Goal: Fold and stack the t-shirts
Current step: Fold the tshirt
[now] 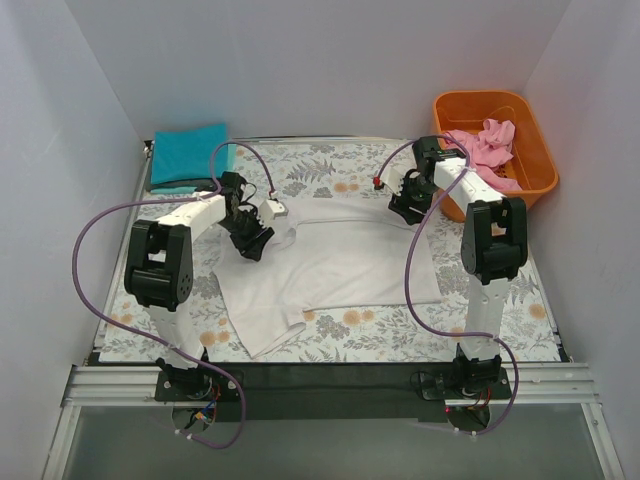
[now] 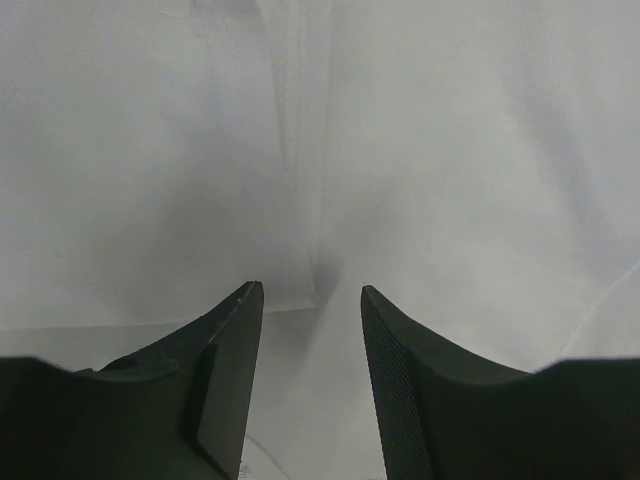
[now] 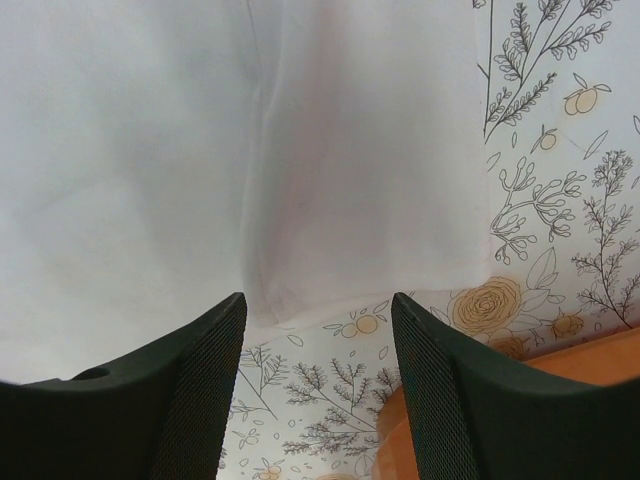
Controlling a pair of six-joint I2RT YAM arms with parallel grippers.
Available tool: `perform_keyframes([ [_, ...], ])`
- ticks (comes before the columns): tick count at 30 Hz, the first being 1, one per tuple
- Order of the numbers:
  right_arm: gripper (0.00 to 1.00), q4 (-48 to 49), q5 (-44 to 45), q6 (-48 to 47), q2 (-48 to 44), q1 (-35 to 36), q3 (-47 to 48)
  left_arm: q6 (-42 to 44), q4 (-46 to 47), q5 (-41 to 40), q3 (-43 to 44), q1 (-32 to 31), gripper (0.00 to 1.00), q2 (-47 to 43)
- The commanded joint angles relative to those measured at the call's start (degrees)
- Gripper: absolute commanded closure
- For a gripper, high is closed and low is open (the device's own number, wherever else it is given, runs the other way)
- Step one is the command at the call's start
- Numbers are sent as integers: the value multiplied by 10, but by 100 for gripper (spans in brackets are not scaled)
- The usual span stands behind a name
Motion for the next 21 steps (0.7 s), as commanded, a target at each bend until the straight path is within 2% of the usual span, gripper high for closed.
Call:
perform_keyframes([
  [1,43,-19,3,-29,-1,2,3,-8,39,-10,-9,-5,60,-5],
  [4,44,-18,8,-29,2,2,1,-13,56,-22,-13,-6,62,4],
  [8,43,-16,12,-29,7,3,0,-13,61,-28,-14,-6,76,7],
  [9,44,-15,13,-29,9,2,-1,-12,59,-29,-14,-6,82,8],
  [16,41,-7,21,-28,10,2,-9,-5,50,-32,-15,-6,99,5],
  [21,41,6,24,-28,10,4,-19,-4,27,-14,4,-6,100,1],
])
